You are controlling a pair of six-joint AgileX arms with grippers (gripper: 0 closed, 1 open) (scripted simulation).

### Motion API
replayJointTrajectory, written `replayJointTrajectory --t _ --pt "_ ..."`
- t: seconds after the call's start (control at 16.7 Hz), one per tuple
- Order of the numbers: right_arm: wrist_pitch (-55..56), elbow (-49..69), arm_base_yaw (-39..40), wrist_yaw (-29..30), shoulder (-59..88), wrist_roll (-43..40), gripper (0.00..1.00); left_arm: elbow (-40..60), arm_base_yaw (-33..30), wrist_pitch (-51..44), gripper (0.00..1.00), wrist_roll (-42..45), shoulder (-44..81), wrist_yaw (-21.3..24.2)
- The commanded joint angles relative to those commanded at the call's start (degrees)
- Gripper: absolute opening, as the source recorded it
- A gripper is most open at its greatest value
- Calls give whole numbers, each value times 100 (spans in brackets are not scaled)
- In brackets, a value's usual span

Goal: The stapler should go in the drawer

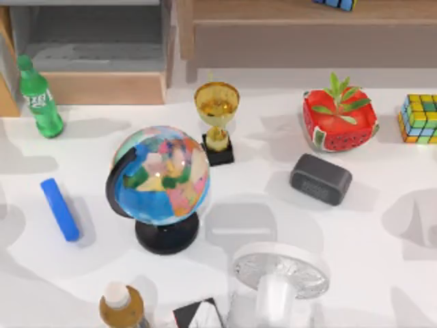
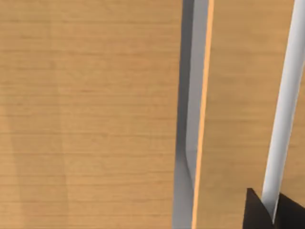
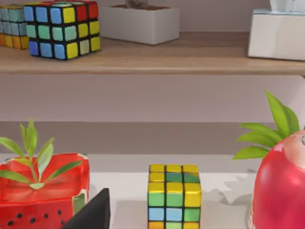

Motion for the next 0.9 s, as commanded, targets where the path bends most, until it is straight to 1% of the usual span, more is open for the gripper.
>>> replayJointTrajectory --t 0.24,0.66,0.9 --pt "0 0 0 0 0 0 100 -72 30 39 0 4 -14 24" --pt "0 0 0 0 0 0 100 -1298 484 696 0 29 -530 480" --pt "0 0 0 0 0 0 100 -1372 520 747 0 29 -569 515"
